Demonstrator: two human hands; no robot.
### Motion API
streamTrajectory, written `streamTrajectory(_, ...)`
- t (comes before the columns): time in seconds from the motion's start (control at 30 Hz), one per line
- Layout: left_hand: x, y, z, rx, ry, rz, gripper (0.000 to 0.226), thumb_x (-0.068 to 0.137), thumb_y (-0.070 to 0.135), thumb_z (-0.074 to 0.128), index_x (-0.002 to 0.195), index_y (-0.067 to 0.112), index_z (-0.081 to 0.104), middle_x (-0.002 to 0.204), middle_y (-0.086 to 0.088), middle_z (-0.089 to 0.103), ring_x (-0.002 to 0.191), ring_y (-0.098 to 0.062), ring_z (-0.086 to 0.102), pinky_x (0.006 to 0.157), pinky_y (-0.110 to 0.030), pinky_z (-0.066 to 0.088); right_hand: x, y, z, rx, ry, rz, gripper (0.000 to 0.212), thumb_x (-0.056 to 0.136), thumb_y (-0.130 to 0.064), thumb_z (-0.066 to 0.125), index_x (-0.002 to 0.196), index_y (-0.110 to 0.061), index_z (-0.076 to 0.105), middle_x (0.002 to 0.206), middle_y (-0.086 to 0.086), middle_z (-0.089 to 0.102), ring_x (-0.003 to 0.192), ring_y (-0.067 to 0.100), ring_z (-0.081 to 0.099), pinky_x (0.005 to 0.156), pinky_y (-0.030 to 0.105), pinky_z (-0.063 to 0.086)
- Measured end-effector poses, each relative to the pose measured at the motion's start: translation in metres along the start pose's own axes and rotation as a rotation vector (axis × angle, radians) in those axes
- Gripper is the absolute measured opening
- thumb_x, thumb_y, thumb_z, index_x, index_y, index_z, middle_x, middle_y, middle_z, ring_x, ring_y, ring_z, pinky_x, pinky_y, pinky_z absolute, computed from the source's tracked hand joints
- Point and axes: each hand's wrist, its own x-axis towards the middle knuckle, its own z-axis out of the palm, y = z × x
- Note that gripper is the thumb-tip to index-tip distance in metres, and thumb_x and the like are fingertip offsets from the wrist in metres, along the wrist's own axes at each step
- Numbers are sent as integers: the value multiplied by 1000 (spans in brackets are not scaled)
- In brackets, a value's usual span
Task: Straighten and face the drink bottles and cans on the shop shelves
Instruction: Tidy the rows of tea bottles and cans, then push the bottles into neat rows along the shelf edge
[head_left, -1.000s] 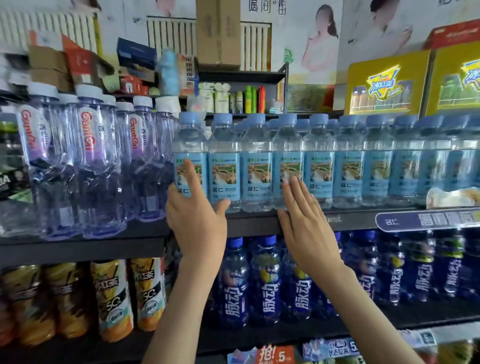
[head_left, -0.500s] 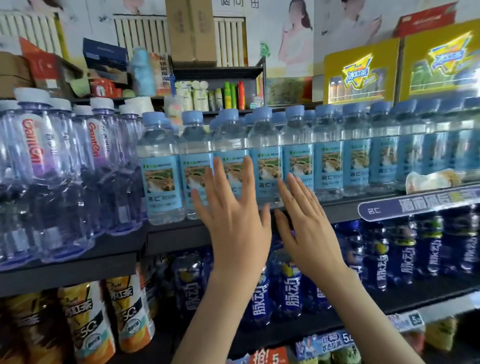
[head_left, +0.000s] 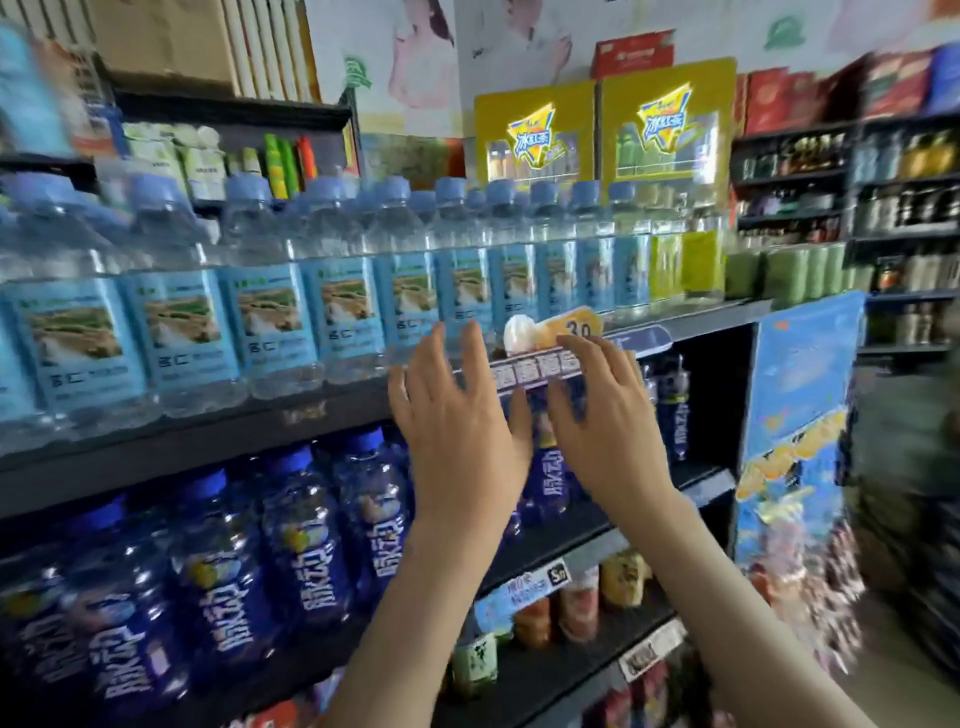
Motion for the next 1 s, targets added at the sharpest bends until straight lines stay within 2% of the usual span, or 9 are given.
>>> streamTrajectory(0.1, -6, 56, 29, -28, -25, -31, 67, 76, 28, 77, 132, 4, 50, 129, -25, 52, 115, -44, 52, 96, -56, 43, 1, 60, -34, -21, -21, 4, 37, 91, -12, 58, 127, -4, 53, 121, 11, 57, 112, 16, 38, 93, 27, 32)
streamTrajectory(0.27, -1, 142, 77, -31, -43, -56, 65, 74, 25, 79, 131, 6, 53, 128, -24, 54, 116, -42, 53, 95, -57, 44, 11, 163, -86, -1, -115, 109, 37, 92, -15, 57, 128, -6, 52, 121, 9, 55, 114, 26, 48, 96, 33, 37)
streamTrajectory(0.4, 9, 187, 115, 3, -16, 1, 61, 72, 23, 80, 127, 7, 58, 124, -23, 58, 113, -40, 57, 93, -58, 44, 31, 231, -100, 25, -188, 244, 41, 94, -18, 56, 132, -8, 48, 129, 10, 50, 122, 24, 43, 94, 22, 29)
streamTrajectory(0.47, 17, 200, 135, 24, -29, 18, 59, 75, 24, 78, 128, 9, 57, 126, -21, 58, 115, -39, 56, 95, -61, 43, 39, 258, -99, 52, -208, 292, 42, 94, -20, 55, 134, -8, 46, 131, 10, 48, 121, 22, 42, 88, 17, 27)
streamTrajectory(0.57, 35, 213, 167, 30, -30, 46, 55, 78, 23, 75, 128, 9, 57, 127, -18, 58, 115, -38, 56, 95, -60, 43, 56, 293, -92, 81, -205, 336, 43, 94, -19, 55, 134, -7, 45, 131, 11, 48, 122, 24, 43, 92, 23, 31)
streamTrajectory(0.77, 77, 231, 227, 8, 11, 22, 55, 82, 17, 71, 132, 6, 54, 132, -22, 54, 119, -38, 55, 99, -49, 44, 119, 346, -68, 112, -137, 284, 43, 94, -15, 55, 135, -9, 44, 131, 9, 50, 122, 24, 45, 91, 25, 34)
streamTrajectory(0.87, 96, 237, 247, -5, 7, -27, 55, 81, 10, 71, 133, 8, 54, 134, -25, 50, 118, -40, 55, 93, -47, 48, 156, 364, -57, 158, -124, 276, 44, 94, -16, 55, 135, -7, 42, 131, 9, 51, 120, 24, 47, 91, 27, 38)
streamTrajectory(1.0, 115, 246, 261, 49, -11, -95, 62, 82, 4, 70, 139, 13, 47, 142, -23, 42, 123, -40, 50, 87, -46, 53, 199, 386, -47, 212, -240, 339, 60, 92, -24, 59, 143, -11, 30, 137, 8, 46, 117, 23, 48, 86, 29, 38)
